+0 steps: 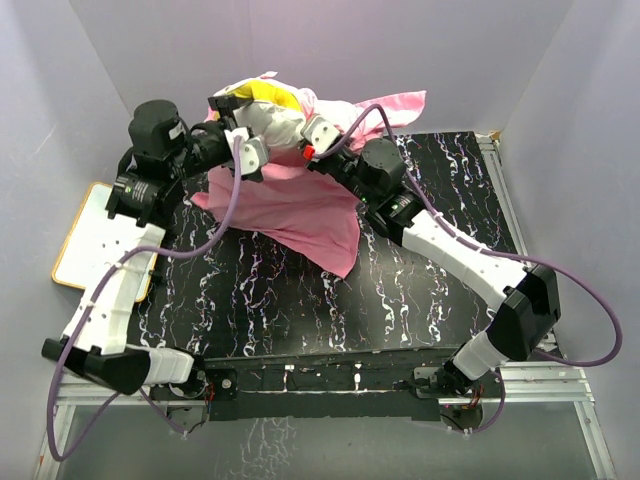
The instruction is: Remove the pillowcase from the pillow
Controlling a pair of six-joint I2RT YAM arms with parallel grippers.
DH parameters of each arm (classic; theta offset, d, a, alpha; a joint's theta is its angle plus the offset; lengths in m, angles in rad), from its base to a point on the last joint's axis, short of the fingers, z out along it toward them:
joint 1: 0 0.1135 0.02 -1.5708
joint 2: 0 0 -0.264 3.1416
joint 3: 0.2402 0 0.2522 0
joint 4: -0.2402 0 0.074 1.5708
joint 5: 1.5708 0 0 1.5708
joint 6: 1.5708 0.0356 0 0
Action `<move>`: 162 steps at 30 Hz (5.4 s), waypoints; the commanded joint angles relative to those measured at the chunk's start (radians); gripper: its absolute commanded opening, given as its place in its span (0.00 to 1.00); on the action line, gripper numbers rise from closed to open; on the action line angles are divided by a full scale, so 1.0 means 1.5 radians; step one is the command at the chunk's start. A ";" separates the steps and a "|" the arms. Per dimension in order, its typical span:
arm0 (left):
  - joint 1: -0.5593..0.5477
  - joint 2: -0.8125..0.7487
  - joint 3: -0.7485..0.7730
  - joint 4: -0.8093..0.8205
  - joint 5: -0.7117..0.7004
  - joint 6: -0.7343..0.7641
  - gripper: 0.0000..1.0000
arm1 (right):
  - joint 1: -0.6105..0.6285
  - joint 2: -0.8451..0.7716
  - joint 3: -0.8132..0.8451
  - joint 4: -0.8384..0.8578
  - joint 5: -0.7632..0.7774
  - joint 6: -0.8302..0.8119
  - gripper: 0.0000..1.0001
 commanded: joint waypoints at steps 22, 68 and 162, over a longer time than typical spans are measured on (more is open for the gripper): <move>-0.028 0.056 0.096 -0.174 0.033 0.091 0.87 | 0.013 0.019 0.063 -0.039 0.025 0.046 0.08; -0.031 0.053 0.034 0.005 -0.186 0.098 0.00 | -0.299 -0.032 0.049 -0.109 -0.154 0.615 0.74; -0.045 -0.045 0.064 -0.008 -0.084 0.011 0.00 | -0.391 0.002 0.044 -0.136 0.124 0.648 0.55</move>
